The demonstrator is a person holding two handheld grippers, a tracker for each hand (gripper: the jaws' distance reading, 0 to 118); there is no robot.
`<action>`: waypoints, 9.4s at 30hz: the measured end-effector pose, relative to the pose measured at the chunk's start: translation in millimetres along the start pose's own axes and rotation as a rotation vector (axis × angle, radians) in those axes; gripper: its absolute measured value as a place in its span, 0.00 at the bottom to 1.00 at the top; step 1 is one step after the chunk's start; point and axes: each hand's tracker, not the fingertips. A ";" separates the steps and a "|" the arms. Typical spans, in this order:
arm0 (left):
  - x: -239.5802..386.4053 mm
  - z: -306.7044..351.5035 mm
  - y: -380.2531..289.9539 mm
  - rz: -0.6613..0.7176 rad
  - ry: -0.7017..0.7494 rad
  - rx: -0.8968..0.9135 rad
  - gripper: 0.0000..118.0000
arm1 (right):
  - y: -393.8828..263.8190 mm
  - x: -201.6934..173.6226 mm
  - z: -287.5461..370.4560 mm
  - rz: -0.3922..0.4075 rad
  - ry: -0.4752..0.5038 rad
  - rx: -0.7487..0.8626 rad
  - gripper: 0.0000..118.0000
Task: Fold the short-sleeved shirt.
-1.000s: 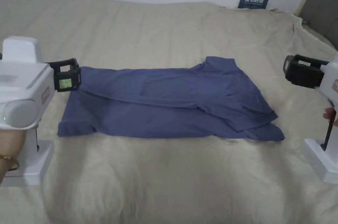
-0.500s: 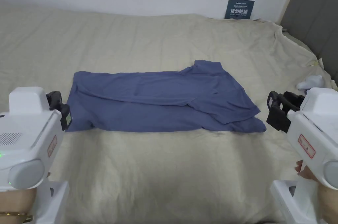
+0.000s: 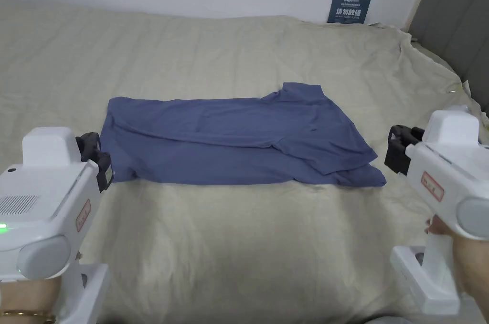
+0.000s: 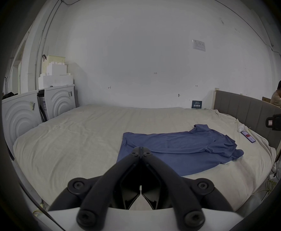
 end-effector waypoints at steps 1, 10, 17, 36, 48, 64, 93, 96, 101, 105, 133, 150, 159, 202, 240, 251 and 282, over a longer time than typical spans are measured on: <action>1.5 -1.3 0.0 0.001 -0.002 0.000 0.00 | 3.8 3.1 -10.9 0.006 -0.001 -0.032 0.00; 5.5 -20.0 3.1 0.023 -0.001 -0.011 0.00 | 20.2 34.2 -145.5 -0.035 -0.057 -0.509 0.55; 10.8 -45.9 0.0 0.029 0.006 -0.050 0.00 | -13.9 51.3 -216.2 -0.053 -0.117 -0.732 0.86; -16.7 -153.2 22.5 0.204 -0.007 -0.324 0.50 | -56.2 56.7 -235.0 -0.180 -0.151 -0.772 0.06; -51.3 -276.4 -13.3 0.048 0.171 -0.893 0.84 | -42.0 60.1 -226.7 -0.180 -0.125 -0.722 0.06; -60.5 -254.6 1.7 0.073 0.080 -0.862 0.00 | -34.1 66.7 -213.9 -0.171 -0.109 -0.727 0.06; -116.6 -66.7 -60.6 0.026 0.190 -0.795 0.94 | -102.5 81.7 -37.0 -0.164 -0.040 -0.746 0.72; -118.7 -62.8 -16.4 0.054 0.214 -0.643 0.95 | -59.5 80.4 -27.6 -0.065 -0.077 -0.605 0.89; -91.4 -46.2 39.8 0.067 0.177 -0.347 0.94 | 2.7 58.7 -3.2 -0.011 -0.085 -0.290 0.89; -52.6 -24.2 53.0 0.025 0.125 -0.108 0.85 | 17.5 29.2 20.8 0.010 -0.063 -0.033 0.89; -6.5 -12.9 23.9 0.065 -0.015 0.030 0.00 | 46.9 -19.7 -68.5 0.028 0.088 -0.112 0.00; -10.4 -86.4 20.1 0.108 0.022 -0.044 0.00 | 3.1 -16.1 -320.3 0.040 -0.036 -0.777 0.89; -12.3 -125.4 9.7 0.113 0.036 -0.100 0.00 | -32.5 4.8 -348.5 -0.123 -0.113 -0.791 0.43; -98.6 -276.4 22.2 0.083 0.106 -0.587 0.00 | 33.7 22.3 -263.8 -0.067 0.029 -0.612 0.01; -127.4 -76.4 -19.3 0.002 0.223 -0.655 0.97 | -61.9 55.2 -50.2 0.037 -0.102 -0.633 0.88; -57.2 -25.3 56.1 -0.031 0.135 -0.088 0.95 | 27.2 30.5 33.8 -0.066 -0.096 0.097 0.89; -86.7 -39.6 37.3 0.277 -0.289 -0.283 0.42 | -6.8 -13.3 47.9 -0.059 0.027 0.153 0.00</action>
